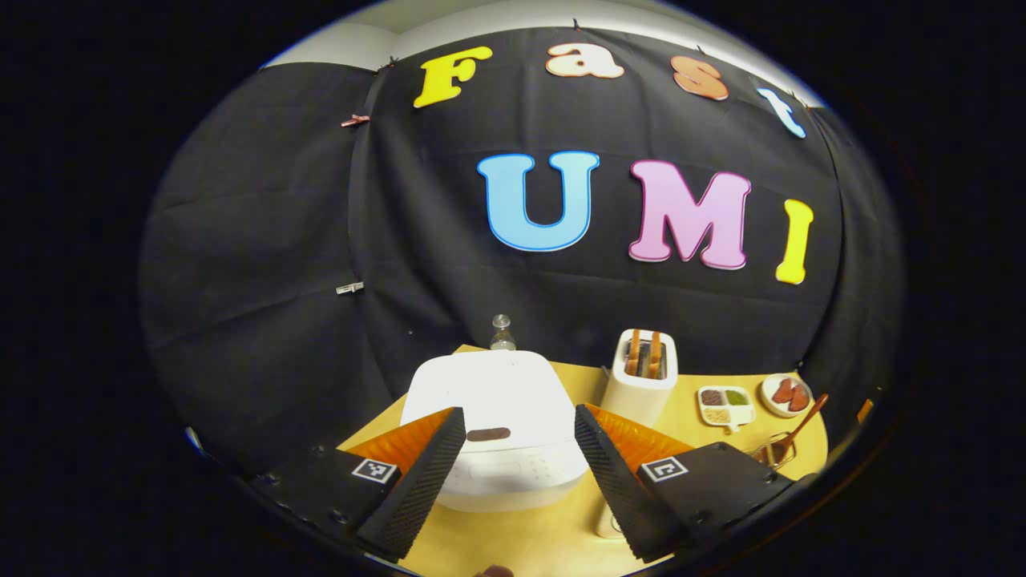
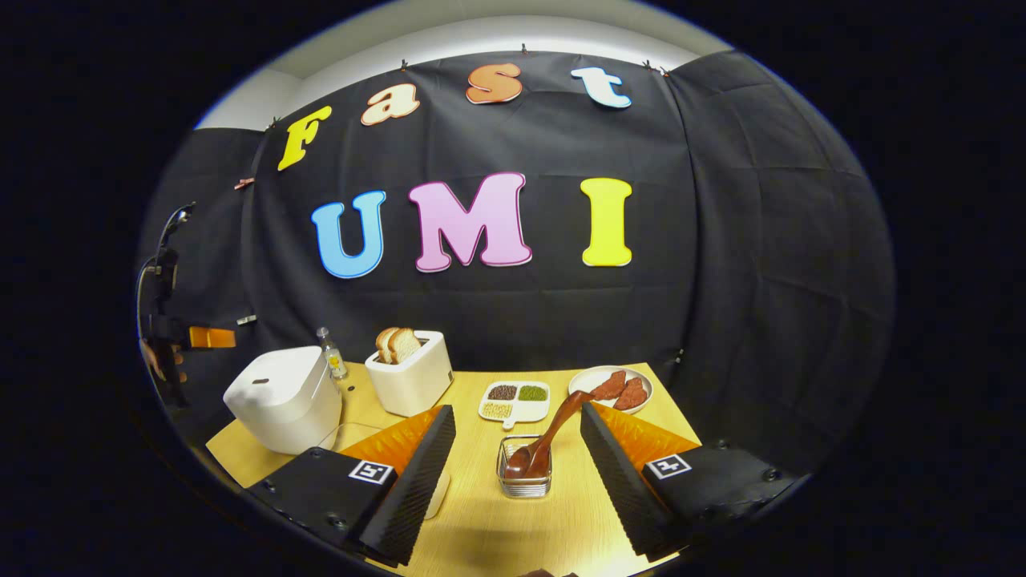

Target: Close the left gripper, press the button to open the rice cooker; take a wooden spoon from the chopstick holder with the right hand, scoop a spoonful of rice and pour it into the rice cooker, then put the wooden spoon back into the chopstick holder.

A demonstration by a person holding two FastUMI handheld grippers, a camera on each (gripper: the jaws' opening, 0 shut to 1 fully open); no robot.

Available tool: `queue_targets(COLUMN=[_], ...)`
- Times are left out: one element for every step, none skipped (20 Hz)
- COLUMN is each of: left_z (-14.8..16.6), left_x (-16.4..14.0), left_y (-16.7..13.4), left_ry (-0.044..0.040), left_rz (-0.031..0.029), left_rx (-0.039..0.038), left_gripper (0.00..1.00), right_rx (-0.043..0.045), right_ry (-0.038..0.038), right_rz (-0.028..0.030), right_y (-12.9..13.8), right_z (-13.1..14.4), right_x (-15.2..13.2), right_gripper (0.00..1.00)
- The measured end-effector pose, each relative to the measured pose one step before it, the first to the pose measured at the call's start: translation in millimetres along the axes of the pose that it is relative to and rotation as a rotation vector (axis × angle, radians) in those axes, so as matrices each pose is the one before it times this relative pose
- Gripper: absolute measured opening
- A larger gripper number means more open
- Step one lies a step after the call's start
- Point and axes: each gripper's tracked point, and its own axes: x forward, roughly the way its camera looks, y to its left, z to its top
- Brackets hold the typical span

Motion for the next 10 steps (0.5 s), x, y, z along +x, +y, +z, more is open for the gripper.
queue_targets(left_z=[-0.96,-2.21,0.75,1.99,3.63,5.81,4.87,3.48,1.54,-2.71], left_x=[-15.25,-14.17,-12.24,-11.27,-10.19,-9.16,-9.06,-9.25,-8.91,-9.03], left_y=[-2.63,0.35,-0.37,-2.47,-0.36,0.89,0.94,2.04,1.46,-1.64], left_ry=[-0.00395,-0.00465,-0.00651,-0.00982,-0.00943,-0.01552,-0.01377,-0.01676,-0.01544,-0.00753], left_rz=[-0.02324,-0.01773,-0.02372,-0.03254,-0.03070,-0.02625,-0.02410,-0.01453,-0.00895,-0.01280], left_rx=[-0.00548,0.00444,0.01140,0.01667,0.02110,0.02309,0.02539,0.02467,0.01616,0.00458], left_gripper=[0.95,0.95,0.95,0.95,0.95,0.95,0.95,0.95,0.95,0.95], right_rx=[0.00370,0.00189,0.00168,0.00278,0.00944,0.00909,0.00552,-0.00510,-0.01261,-0.01297], right_ry=[-0.02287,-0.02240,-0.02267,-0.01479,-0.00727,-0.00490,-0.00168,-0.00622,-0.00877,-0.00510], right_rz=[-0.01483,-0.01184,-0.00828,-0.01214,-0.01130,-0.00695,-0.00833,-0.00782,-0.01385,-0.01586], right_y=[2.25,3.22,3.93,3.82,3.31,4.45,3.02,1.70,-0.50,-1.45], right_z=[15.04,12.76,13.32,9.01,6.74,3.66,1.79,0.29,0.72,-1.52], right_x=[-3.66,-4.22,-5.06,-7.13,-9.46,-11.74,-13.05,-12.53,-13.36,-14.48], right_gripper=[0.98,0.98,0.98,0.98,0.98,0.98,0.98,0.98,0.98,0.98])
